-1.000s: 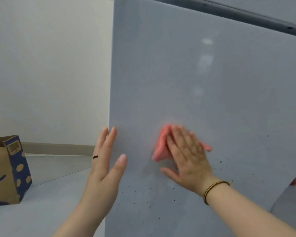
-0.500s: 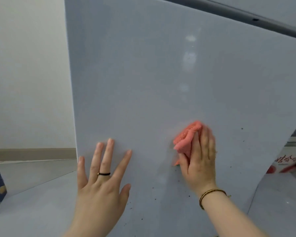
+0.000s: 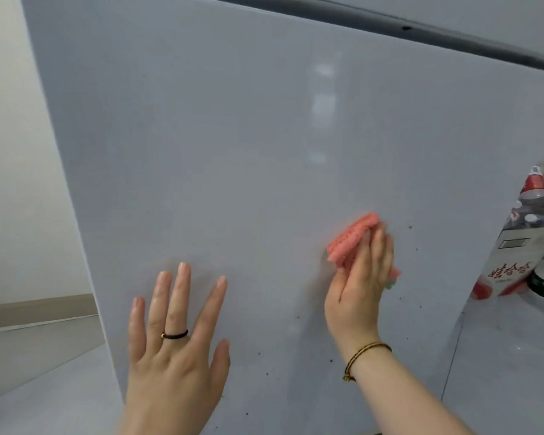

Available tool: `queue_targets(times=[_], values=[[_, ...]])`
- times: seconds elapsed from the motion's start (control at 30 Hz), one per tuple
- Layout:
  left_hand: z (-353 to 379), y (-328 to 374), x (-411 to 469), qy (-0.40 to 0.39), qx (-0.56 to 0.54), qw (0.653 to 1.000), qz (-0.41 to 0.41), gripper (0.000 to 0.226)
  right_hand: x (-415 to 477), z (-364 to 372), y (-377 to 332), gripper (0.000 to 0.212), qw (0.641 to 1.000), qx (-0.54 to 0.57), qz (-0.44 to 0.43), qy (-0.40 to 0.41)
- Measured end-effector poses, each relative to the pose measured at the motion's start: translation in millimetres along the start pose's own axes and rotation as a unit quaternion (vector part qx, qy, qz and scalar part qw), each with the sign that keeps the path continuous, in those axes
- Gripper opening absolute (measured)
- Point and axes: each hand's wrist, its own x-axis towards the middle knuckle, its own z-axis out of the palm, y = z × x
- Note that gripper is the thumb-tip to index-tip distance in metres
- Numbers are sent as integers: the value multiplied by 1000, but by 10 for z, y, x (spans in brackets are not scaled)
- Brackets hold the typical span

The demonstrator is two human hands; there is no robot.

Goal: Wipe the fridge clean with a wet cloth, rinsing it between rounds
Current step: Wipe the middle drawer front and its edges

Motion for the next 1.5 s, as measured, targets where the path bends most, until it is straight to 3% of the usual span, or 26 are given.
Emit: queue_targets(times=[0.07, 0.13, 0.23, 0.3, 0.4, 0.47, 0.53, 0.6, 0.7, 0.83, 0.93, 1.0, 1.1, 1.2, 1.27, 1.33, 1.4, 1.5], values=[[40, 55, 61, 7, 11, 999, 34, 68, 341, -31, 105, 51, 999, 3, -53, -2], [91, 95, 96, 1, 20, 998, 53, 65, 552, -90, 251, 54, 999, 15, -37, 30], [179, 119, 92, -5, 41, 997, 62, 65, 556, -112, 533, 59, 985, 67, 126, 95], [207, 110, 80, -4, 55, 997, 63, 64, 396, -80, 751, 59, 945, 123, 270, 137], [208, 111, 74, 0, 68, 996, 65, 64, 183, -84, 817, 50, 908, 128, 362, 167], [206, 138, 79, 7, 59, 996, 60, 62, 193, -75, 689, 69, 927, 155, 316, 133], [238, 191, 80, 16, 53, 996, 69, 60, 298, -70, 503, 64, 974, 115, 182, 70], [316, 269, 63, 15, 51, 995, 89, 60, 430, -93, 455, 59, 994, 78, 70, 37], [402, 311, 34, 15, 72, 992, 99, 60, 561, -163, 709, 57, 996, 53, 43, 51], [473, 266, 14, 25, 110, 987, 118, 60, 602, -306, 1360, 59, 971, 77, 196, 111], [495, 250, -4, 16, 125, 985, 122, 64, 473, -318, 1715, 67, 889, 137, 405, 164], [502, 250, -17, 7, 122, 985, 120, 66, 336, -256, 1666, 71, 859, 148, 452, 189], [509, 270, -24, -1, 112, 988, 108, 75, 18, -48, 1213, 66, 911, 151, 347, 166], [501, 299, -19, -18, 99, 990, 94, 77, -409, 92, 513, 54, 984, 109, 131, 48], [484, 298, -11, -32, 90, 991, 92, 75, -575, 146, 380, 52, 998, 55, -21, -20], [434, 281, -2, -46, 77, 992, 93, 69, -511, 138, 560, 52, 993, 2, -114, -33], [371, 241, -2, -58, 40, 992, 109, 69, -347, 65, 821, 50, 996, -33, -85, 2], [268, 81, -101, -80, -15, 989, 127, 73, -119, -30, 967, 57, 979, 11, 171, 107]])
